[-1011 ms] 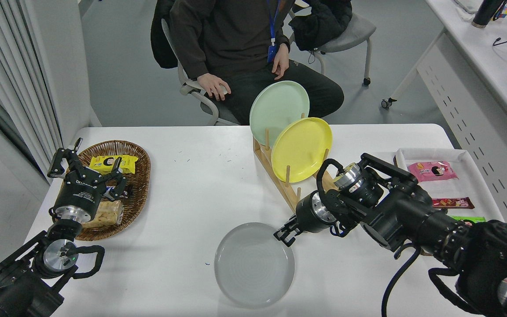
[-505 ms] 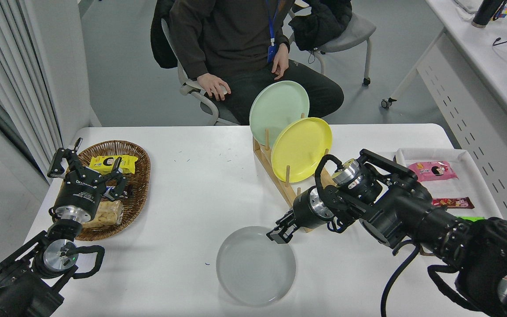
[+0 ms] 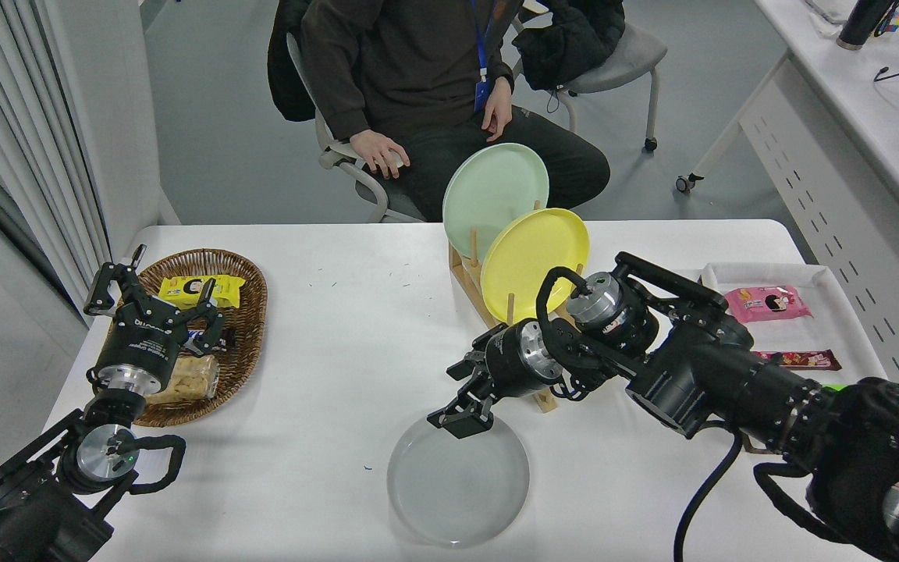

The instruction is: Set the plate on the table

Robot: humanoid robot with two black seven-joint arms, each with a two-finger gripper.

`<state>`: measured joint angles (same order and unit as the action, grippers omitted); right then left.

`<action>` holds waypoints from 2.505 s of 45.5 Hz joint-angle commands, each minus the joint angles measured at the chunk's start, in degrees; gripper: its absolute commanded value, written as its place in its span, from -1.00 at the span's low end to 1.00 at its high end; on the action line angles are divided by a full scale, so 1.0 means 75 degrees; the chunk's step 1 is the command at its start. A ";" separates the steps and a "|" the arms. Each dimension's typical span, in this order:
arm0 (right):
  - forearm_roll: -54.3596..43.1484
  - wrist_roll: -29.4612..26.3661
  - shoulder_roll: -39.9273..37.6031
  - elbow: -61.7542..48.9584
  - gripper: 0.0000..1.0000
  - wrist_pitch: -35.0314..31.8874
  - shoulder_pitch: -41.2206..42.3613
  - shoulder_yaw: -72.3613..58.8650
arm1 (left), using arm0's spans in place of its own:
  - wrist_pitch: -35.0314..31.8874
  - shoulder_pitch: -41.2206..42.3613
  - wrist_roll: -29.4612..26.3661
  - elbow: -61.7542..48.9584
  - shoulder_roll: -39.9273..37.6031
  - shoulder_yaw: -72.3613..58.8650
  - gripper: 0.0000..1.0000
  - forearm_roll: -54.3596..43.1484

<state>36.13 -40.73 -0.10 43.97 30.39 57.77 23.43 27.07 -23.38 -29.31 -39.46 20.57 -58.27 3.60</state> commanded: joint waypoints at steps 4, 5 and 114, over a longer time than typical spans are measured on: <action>-0.0457 -0.0124 -0.0455 0.0430 0.98 -0.2244 -0.0109 0.0004 | 0.0000 0.0000 0.0006 0.0000 0.0000 0.0000 0.96 0.0000; -0.0562 -0.0124 -0.0514 0.0454 0.98 -0.2479 -0.0109 0.0004 | 0.0000 0.0000 -0.0005 0.0000 0.0000 0.0000 0.96 0.0000; -0.5520 0.4023 -0.2307 0.0442 0.98 -0.6266 -0.0695 0.4258 | 0.0000 0.0000 -0.0005 0.0000 0.0000 0.0000 0.96 0.0000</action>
<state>-2.81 -16.83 -15.13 47.41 -14.13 53.66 54.90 27.07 -23.38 -29.36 -39.46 20.57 -58.27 3.60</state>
